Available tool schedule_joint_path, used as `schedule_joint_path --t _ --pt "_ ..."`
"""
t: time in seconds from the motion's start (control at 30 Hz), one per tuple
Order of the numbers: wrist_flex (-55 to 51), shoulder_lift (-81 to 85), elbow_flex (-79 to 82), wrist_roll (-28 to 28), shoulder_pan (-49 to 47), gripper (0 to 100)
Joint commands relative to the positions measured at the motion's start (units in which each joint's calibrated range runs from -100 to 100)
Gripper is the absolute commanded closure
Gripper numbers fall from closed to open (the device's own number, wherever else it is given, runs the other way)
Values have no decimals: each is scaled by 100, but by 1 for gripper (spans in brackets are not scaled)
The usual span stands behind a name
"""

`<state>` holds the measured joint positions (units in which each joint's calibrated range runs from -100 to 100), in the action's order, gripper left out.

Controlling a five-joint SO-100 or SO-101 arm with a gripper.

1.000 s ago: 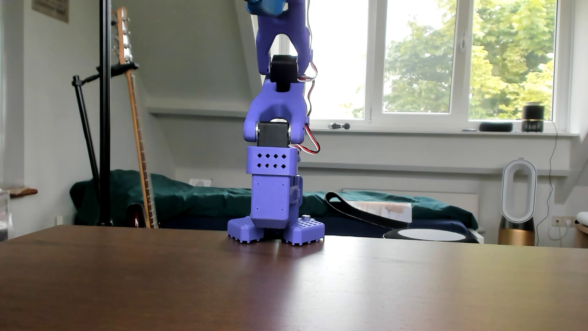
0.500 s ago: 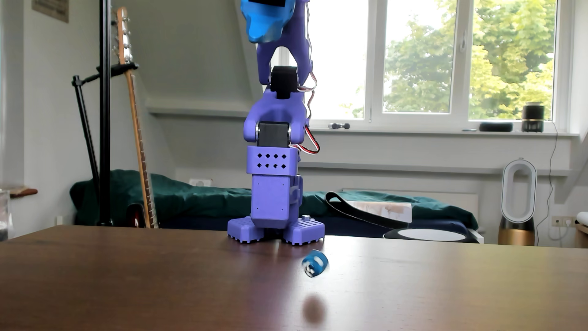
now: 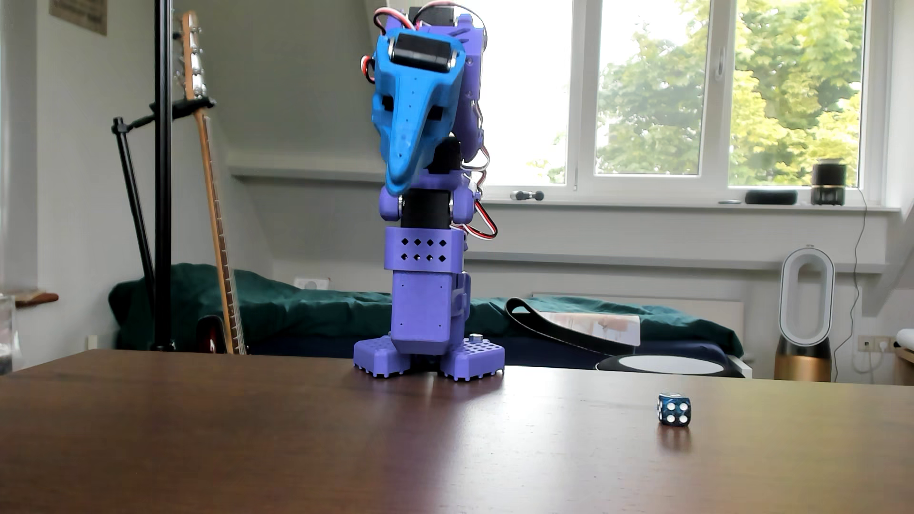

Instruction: Grab the blue dice

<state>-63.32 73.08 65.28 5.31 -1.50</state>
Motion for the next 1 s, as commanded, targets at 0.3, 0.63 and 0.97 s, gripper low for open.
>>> schedule_joint_path --t 0.3,0.63,0.97 --pt "428 80 1230 -331 -46 99" --pt "428 89 1872 -473 28 98" --pt "1385 315 2062 -815 11 99"
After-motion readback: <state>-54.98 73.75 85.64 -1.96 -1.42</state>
